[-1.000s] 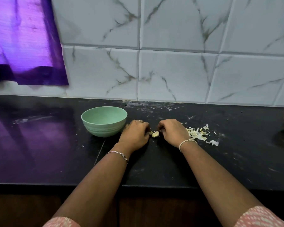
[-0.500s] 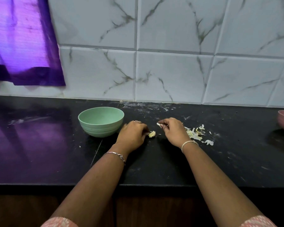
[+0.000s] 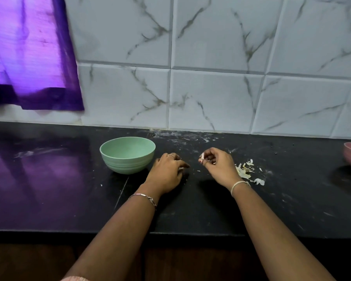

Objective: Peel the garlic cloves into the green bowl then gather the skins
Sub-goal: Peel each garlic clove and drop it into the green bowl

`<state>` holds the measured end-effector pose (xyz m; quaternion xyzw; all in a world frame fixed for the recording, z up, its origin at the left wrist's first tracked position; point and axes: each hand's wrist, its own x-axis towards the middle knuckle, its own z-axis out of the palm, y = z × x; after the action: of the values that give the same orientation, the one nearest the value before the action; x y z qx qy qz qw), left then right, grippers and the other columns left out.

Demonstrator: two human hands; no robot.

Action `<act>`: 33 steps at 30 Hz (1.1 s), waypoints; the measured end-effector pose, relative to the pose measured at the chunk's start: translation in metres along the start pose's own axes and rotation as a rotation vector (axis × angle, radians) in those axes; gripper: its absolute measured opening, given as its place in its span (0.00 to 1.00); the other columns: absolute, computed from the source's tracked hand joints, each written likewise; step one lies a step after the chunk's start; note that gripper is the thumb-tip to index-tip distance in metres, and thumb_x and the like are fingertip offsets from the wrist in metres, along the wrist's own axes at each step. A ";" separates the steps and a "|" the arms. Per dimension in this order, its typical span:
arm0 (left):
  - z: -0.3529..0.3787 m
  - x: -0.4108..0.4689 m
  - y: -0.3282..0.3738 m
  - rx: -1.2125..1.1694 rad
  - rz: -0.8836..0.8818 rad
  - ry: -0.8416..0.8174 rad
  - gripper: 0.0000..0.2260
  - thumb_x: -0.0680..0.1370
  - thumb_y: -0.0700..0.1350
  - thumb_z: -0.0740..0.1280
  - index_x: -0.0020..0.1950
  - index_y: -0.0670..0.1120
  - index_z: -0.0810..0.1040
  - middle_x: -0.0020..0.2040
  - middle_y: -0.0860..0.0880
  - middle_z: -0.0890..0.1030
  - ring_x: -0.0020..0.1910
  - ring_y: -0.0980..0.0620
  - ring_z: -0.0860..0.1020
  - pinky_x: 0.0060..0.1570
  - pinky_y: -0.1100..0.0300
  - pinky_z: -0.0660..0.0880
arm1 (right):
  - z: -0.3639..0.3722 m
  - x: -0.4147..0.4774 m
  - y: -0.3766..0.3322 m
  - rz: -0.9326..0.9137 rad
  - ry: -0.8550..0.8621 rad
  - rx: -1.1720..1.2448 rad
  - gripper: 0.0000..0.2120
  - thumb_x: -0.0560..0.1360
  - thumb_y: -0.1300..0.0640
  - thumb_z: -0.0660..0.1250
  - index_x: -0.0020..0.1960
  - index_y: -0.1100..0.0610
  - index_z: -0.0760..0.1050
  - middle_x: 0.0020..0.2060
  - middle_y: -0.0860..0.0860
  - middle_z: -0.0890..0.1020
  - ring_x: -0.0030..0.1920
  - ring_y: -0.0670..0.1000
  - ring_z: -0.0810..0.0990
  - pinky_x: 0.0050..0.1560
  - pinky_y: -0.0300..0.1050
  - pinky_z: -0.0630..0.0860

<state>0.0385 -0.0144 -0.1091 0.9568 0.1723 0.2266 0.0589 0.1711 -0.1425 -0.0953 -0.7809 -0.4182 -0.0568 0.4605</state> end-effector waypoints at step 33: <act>-0.012 -0.030 0.006 -0.201 -0.217 0.201 0.09 0.77 0.43 0.63 0.56 0.46 0.76 0.51 0.46 0.79 0.52 0.45 0.77 0.45 0.52 0.73 | 0.000 0.005 -0.064 -0.254 -0.581 -0.644 0.02 0.72 0.58 0.72 0.44 0.55 0.81 0.42 0.52 0.83 0.45 0.52 0.80 0.44 0.43 0.74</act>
<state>0.0098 -0.0300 -0.1102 0.8945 0.2560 0.3294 0.1607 0.1289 -0.1248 -0.0500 -0.8103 -0.5838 -0.0186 0.0468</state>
